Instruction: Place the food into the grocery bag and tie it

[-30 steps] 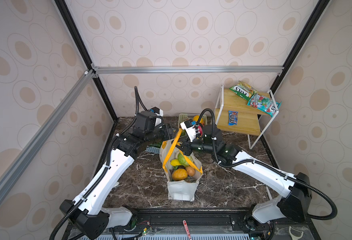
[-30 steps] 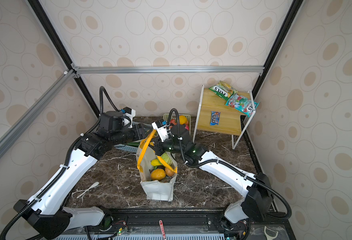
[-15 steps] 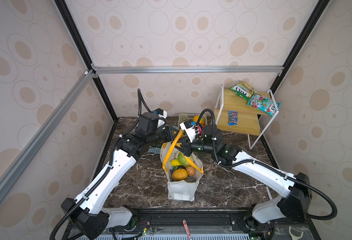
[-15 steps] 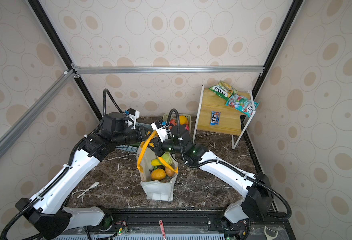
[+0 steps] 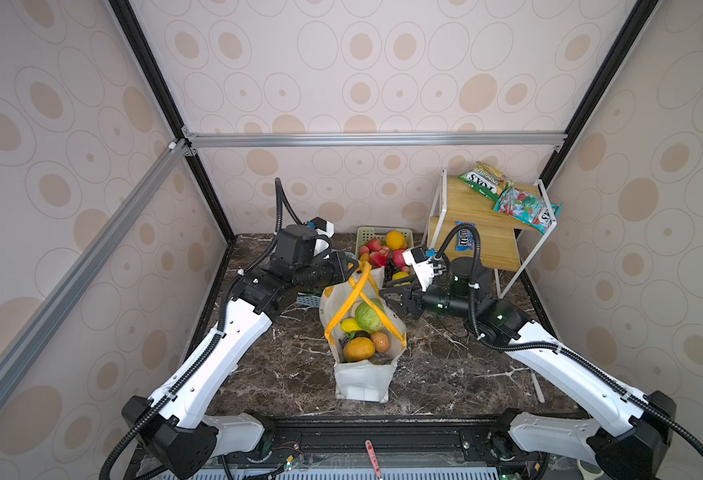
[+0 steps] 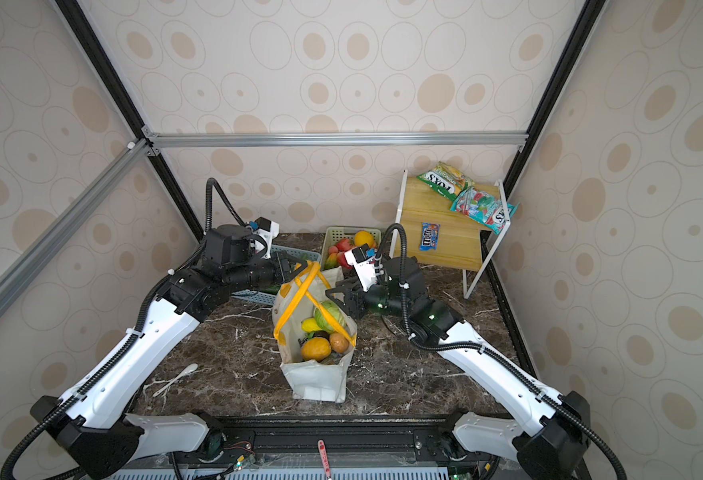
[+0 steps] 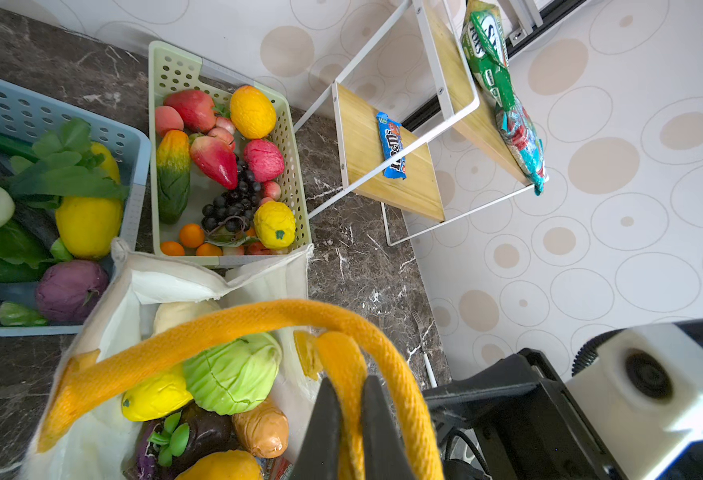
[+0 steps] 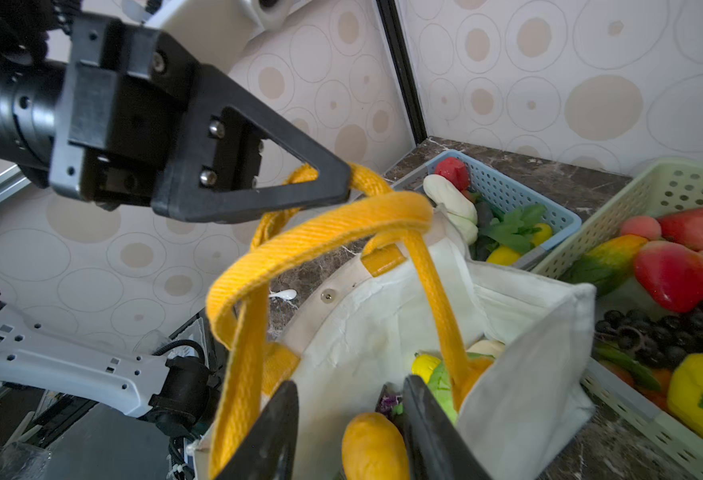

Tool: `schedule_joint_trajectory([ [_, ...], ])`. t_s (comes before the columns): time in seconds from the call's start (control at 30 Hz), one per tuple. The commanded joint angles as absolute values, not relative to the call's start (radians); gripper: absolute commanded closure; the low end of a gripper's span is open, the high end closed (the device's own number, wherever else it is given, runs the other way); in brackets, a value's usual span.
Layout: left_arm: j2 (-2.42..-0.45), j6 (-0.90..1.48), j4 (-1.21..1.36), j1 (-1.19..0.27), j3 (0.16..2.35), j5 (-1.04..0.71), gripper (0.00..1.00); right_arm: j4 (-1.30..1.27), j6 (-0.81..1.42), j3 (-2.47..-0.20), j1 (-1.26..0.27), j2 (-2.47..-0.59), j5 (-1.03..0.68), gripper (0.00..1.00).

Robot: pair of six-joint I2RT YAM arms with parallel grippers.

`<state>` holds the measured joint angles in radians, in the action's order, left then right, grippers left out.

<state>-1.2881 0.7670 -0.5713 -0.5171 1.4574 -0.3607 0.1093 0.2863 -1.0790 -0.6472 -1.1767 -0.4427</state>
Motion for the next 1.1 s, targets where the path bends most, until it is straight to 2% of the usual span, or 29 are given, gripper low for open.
schedule_joint_trajectory([
  [0.0, -1.257, 0.783, -0.557, -0.518, 1.5, -0.368, 1.0, 0.128, 0.256, -1.045, -0.615, -1.186, -0.466, 0.56],
  [0.17, -1.25, 0.787, -0.567, -0.518, 1.508, -0.377, 1.0, 0.044, 0.255, -1.046, -0.595, -1.27, -0.601, 0.59],
  [0.3, -1.241, 0.806, -0.552, -0.518, 1.5, -0.382, 1.0, -0.021, 0.231, -1.1, -0.66, -1.362, -0.73, 0.57],
  [0.47, -1.244, 0.818, -0.543, -0.518, 1.513, -0.388, 1.0, -0.376, 0.28, -1.023, -0.708, -1.418, -0.847, 0.49],
  [0.57, -1.25, 0.813, -0.559, -0.518, 1.527, -0.384, 1.0, -0.635, 0.31, -0.957, -0.733, -1.445, -0.824, 0.44],
  [0.87, -1.244, 0.843, -0.546, -0.519, 1.506, -0.366, 1.0, -0.973, 0.424, -1.014, -0.766, -1.589, -0.94, 0.38],
  [1.07, -1.243, 0.849, -0.555, -0.518, 1.487, -0.361, 1.0, -1.011, 0.44, -1.014, -0.772, -1.61, -0.996, 0.37],
])
